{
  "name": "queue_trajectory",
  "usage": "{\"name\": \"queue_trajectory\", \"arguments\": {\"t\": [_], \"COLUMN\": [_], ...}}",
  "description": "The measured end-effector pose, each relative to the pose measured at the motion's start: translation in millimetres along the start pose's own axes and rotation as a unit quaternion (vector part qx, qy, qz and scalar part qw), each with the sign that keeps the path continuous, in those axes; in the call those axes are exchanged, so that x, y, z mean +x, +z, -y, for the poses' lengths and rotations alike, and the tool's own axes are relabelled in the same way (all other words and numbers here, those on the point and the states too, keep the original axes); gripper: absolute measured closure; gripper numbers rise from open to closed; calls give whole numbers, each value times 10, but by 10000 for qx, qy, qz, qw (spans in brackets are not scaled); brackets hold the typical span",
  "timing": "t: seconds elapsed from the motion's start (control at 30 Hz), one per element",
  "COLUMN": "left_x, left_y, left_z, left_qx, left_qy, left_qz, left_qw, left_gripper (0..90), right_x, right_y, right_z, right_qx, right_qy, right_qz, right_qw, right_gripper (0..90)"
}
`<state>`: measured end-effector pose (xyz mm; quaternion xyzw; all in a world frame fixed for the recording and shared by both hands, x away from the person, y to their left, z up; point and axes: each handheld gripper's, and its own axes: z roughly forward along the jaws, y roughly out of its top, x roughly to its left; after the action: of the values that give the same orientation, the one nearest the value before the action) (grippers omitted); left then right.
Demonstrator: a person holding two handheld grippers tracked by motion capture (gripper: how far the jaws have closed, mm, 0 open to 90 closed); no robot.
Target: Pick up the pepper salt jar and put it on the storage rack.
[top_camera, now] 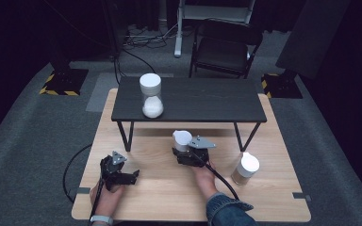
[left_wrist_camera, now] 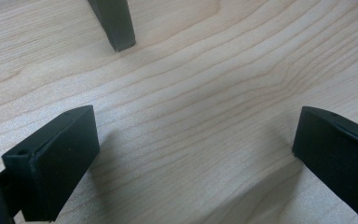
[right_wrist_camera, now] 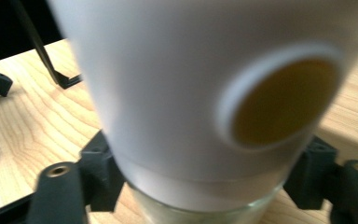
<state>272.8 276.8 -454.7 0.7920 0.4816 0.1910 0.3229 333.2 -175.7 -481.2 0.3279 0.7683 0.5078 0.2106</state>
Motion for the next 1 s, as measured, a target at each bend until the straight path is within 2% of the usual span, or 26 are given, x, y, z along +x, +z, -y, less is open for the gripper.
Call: {"name": "queue_trajectory", "arguments": {"t": [0.53,0.67,1.0], "left_x": [1,0,-1], "left_y": [0,1,1], "left_z": [0,1,0], "left_qx": [0,-3,0], "left_qy": [3,-6,-9], "left_qz": [1,3,-1], "left_qw": [10000,10000,10000], "left_gripper": [1,1,1], "right_x": [58,40,64], "right_y": [-26,-59,-199], "right_z": [5,-2,-64], "right_qx": [-18,-14,-55], "right_qy": [-38,36,-56], "right_qz": [130,129,156], "right_qw": [9999,9999,9998], "right_gripper": [297,297,298]}}
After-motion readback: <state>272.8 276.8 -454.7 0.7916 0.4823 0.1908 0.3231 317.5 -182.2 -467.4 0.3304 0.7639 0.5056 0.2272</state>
